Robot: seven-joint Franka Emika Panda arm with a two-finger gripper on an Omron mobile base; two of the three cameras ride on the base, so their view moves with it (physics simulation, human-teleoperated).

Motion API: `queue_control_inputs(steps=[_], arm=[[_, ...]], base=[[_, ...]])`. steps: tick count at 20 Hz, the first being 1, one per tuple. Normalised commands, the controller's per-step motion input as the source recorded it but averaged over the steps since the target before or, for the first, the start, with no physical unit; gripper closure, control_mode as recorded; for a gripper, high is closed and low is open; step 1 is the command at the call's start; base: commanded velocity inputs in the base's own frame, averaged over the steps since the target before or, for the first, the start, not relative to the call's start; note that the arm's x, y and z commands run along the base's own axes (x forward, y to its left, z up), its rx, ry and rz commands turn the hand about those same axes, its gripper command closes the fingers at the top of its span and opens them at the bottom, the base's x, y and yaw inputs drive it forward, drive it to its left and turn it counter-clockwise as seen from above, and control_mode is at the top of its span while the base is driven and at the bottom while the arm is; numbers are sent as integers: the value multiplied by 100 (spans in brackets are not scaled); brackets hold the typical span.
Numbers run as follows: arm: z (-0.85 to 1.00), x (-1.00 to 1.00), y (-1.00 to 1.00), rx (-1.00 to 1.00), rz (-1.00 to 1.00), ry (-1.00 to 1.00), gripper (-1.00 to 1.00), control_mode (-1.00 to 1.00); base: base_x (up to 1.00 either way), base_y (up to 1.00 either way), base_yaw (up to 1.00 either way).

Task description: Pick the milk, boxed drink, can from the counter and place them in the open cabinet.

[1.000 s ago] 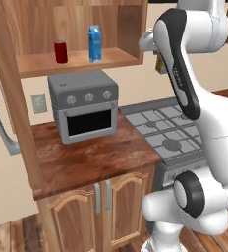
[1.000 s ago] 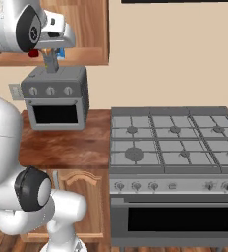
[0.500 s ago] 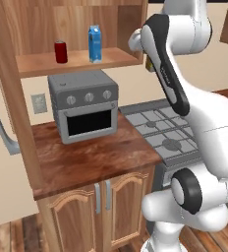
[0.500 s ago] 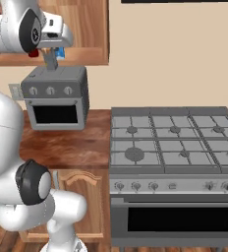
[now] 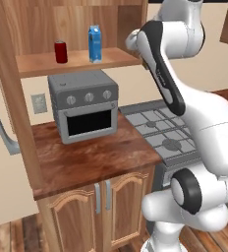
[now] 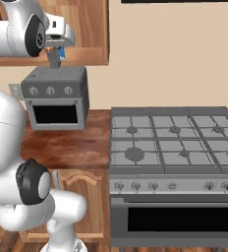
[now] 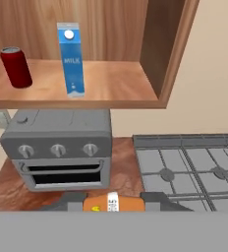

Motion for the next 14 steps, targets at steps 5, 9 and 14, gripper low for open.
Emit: queue_control_inputs(steps=[5,9,14], arm=[[0,40,13,0,0,0,100,-100],[0,53,24,0,0,0,100,-100],[0,61,9,0,0,0,100,-100]], base=[[0,0,0],[0,0,0],[0,0,0]])
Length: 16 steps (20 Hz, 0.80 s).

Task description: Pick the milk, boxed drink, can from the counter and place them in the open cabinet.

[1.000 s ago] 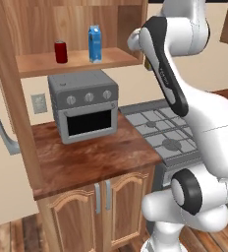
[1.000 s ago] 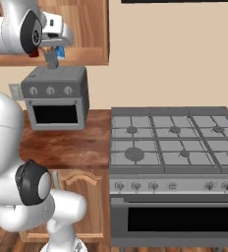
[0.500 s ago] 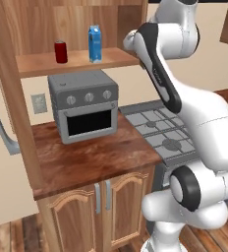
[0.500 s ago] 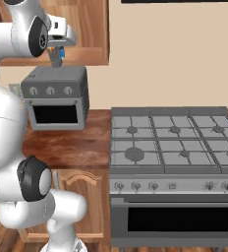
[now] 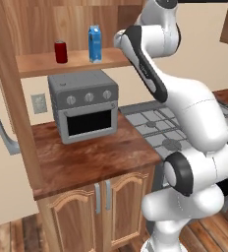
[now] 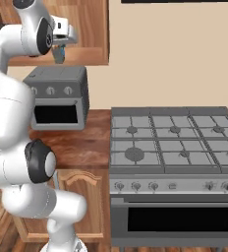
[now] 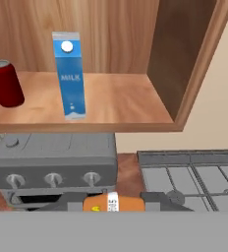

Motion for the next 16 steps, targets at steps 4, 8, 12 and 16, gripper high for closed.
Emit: queue_control_inputs(steps=[4,8,12,16], arm=[[0,42,-3,2,2,0,100,-100],[-1,46,-1,2,0,0,100,-100],[-4,50,0,0,0,0,100,-100],[-11,41,0,0,0,0,100,-100]], base=[[0,0,0],[0,0,0],[0,0,0],[0,0,0]])
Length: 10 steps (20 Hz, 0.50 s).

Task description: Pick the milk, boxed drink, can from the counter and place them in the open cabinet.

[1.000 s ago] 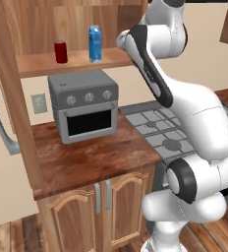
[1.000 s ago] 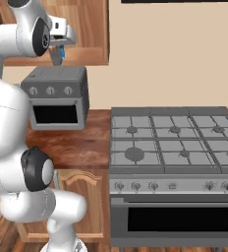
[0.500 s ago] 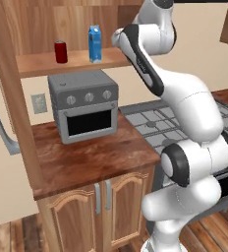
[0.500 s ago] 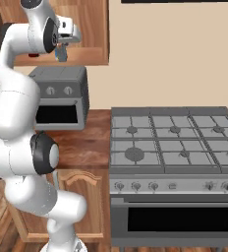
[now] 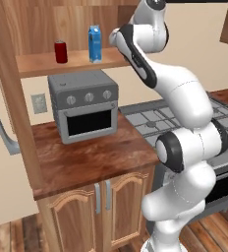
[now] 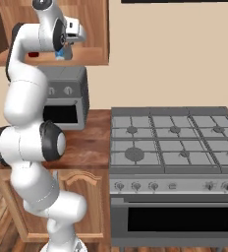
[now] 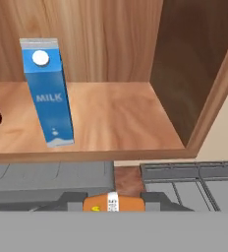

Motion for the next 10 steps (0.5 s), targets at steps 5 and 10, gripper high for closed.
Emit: queue_control_inputs(steps=[5,10], arm=[[-26,32,0,0,0,-1,100,-100],[-10,34,0,0,0,0,100,-100]], base=[[0,0,0],[0,0,0]])
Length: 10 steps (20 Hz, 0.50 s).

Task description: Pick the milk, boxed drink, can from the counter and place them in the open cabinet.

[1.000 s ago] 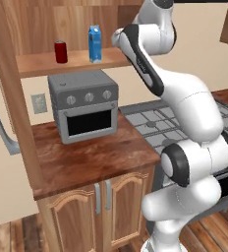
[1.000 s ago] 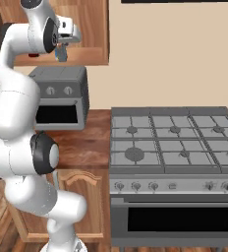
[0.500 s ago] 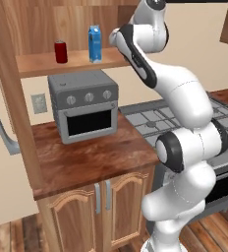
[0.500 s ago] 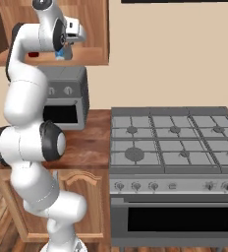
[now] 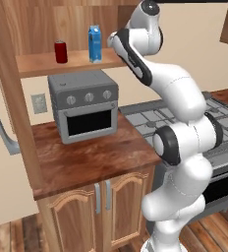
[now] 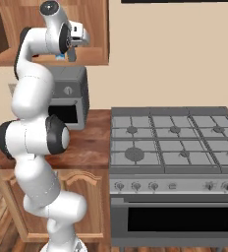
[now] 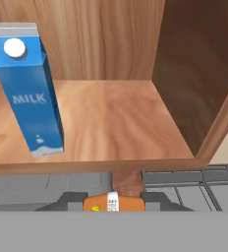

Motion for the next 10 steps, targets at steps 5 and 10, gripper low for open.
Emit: queue_control_inputs(steps=[5,10], arm=[[-5,40,0,-1,0,0,100,-100],[-5,40,0,-2,0,0,100,-100]], base=[[0,0,0],[0,0,0]])
